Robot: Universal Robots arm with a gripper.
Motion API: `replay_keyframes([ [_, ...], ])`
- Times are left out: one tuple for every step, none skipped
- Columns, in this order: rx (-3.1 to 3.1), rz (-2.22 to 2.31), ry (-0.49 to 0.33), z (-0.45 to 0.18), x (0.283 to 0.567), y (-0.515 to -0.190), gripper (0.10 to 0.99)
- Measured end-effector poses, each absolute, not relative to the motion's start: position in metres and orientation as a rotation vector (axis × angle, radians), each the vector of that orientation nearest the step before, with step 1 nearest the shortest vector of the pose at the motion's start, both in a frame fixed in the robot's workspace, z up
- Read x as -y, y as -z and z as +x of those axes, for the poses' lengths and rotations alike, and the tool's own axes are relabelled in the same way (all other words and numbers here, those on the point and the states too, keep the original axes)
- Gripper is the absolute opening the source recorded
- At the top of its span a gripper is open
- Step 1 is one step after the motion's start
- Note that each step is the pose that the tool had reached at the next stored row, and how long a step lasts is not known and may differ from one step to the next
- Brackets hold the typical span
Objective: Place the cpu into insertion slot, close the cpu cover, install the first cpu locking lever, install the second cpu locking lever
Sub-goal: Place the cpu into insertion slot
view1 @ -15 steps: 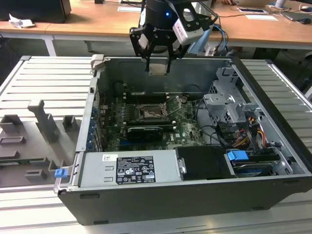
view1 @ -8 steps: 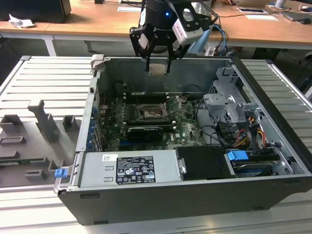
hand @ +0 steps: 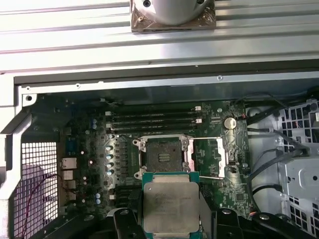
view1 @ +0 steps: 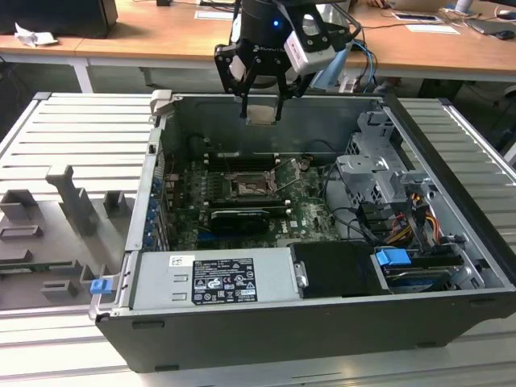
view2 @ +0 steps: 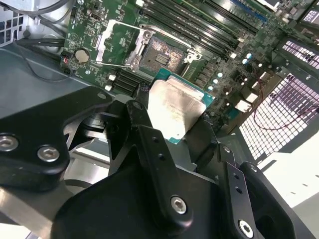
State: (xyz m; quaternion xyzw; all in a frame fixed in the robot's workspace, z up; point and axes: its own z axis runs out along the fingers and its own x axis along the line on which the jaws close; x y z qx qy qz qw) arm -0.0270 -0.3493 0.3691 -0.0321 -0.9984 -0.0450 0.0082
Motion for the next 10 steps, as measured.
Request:
replay_keyframes([
  [3.120,-0.104,0.141,-0.0270,0.3493,-0.3691,0.541],
  [3.120,-0.105,0.141,-0.0270,0.3493,-0.3691,0.541],
  [3.120,-0.107,0.141,-0.0270,0.3493,-0.3691,0.541],
  [3.120,-0.109,0.141,-0.0270,0.3493,-0.3691,0.541],
  [3.120,-0.111,0.141,-0.0270,0.3493,-0.3691,0.541],
  [3.120,-0.113,0.141,-0.0270,0.3493,-0.3691,0.541],
  [3.120,-0.115,0.141,-0.0270,0.3493,-0.3691,0.541],
  [3.120,-0.117,0.141,-0.0270,0.3493,-0.3691,0.541],
  [3.120,-0.118,0.141,-0.0270,0.3493,-0.3691,0.541],
  [3.120,-0.121,0.141,-0.0270,0.3493,-0.3691,0.541],
])
